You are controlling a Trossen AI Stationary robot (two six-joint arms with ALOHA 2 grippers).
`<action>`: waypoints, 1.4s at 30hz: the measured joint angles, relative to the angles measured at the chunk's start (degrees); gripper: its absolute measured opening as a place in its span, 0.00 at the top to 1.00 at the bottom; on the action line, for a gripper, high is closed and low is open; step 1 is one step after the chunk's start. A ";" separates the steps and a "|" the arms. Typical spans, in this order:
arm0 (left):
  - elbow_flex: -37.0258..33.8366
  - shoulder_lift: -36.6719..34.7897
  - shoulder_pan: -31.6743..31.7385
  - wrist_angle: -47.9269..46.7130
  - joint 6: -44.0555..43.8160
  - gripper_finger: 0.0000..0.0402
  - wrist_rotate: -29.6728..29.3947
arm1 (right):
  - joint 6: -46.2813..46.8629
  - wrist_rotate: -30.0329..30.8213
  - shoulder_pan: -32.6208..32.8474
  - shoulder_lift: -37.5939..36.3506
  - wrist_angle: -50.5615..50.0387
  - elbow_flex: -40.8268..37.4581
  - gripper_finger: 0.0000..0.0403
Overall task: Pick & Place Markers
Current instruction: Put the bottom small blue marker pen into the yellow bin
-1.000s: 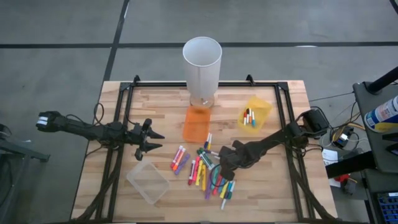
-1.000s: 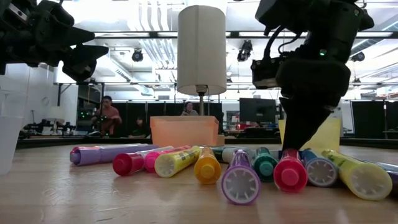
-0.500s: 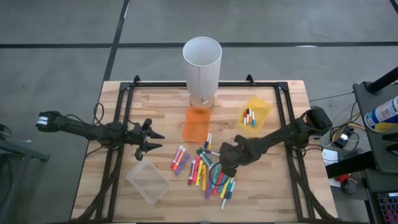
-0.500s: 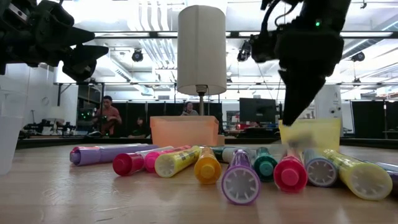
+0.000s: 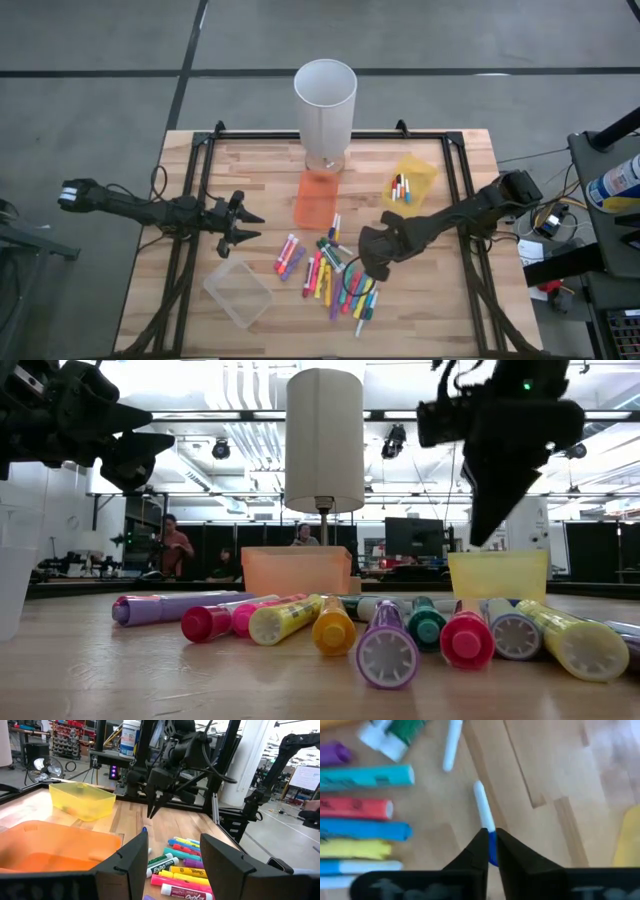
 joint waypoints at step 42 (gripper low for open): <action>0.00 0.00 -0.01 0.00 -0.02 0.57 0.02 | -5.02 -4.74 -3.33 1.33 23.87 -15.67 0.84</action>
